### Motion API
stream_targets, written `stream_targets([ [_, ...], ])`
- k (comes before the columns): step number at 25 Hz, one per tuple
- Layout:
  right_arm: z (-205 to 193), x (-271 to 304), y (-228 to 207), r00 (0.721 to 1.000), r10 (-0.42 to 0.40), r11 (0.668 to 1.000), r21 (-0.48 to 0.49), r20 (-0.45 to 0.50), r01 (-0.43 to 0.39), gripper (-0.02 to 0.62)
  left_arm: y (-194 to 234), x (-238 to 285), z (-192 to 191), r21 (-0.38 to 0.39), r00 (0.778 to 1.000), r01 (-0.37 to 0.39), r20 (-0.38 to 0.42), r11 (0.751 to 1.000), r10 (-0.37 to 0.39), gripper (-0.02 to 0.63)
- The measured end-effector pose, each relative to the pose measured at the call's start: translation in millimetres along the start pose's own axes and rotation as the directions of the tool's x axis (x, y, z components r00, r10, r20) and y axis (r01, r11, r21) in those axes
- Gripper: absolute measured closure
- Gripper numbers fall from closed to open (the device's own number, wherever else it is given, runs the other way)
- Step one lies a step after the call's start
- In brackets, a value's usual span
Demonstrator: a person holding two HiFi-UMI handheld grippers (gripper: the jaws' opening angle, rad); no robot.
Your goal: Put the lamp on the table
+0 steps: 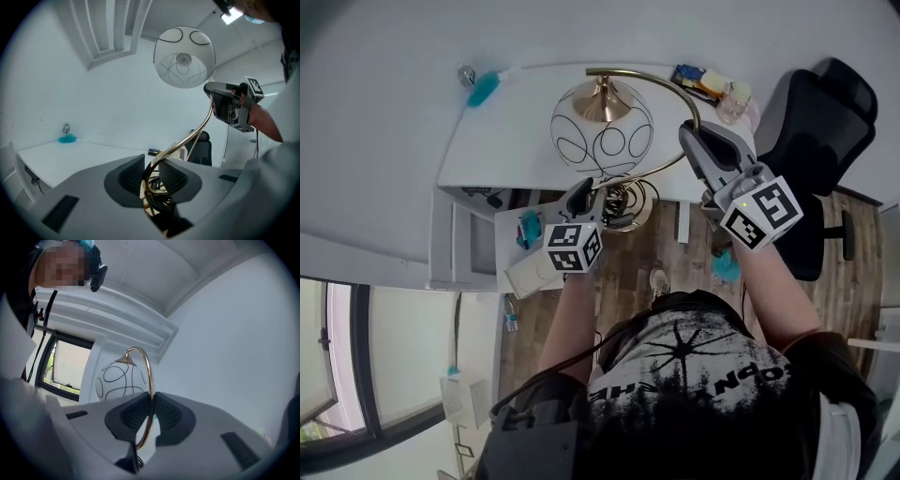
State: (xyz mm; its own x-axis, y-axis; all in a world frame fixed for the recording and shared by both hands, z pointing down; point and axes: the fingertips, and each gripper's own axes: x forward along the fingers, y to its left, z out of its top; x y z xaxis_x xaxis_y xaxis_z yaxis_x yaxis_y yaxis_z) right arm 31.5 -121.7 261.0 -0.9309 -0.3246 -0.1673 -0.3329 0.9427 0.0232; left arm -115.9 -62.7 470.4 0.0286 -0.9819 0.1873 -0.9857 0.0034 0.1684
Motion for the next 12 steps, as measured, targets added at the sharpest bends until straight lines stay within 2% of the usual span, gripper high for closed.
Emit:
stream_targets([
  [12,-10,72,-71,0.991,0.134,0.991,0.027,0.012,-0.134,0.552,35,70,24,-0.024,0.992,-0.127,0.018,0.992,0.127,0.509],
])
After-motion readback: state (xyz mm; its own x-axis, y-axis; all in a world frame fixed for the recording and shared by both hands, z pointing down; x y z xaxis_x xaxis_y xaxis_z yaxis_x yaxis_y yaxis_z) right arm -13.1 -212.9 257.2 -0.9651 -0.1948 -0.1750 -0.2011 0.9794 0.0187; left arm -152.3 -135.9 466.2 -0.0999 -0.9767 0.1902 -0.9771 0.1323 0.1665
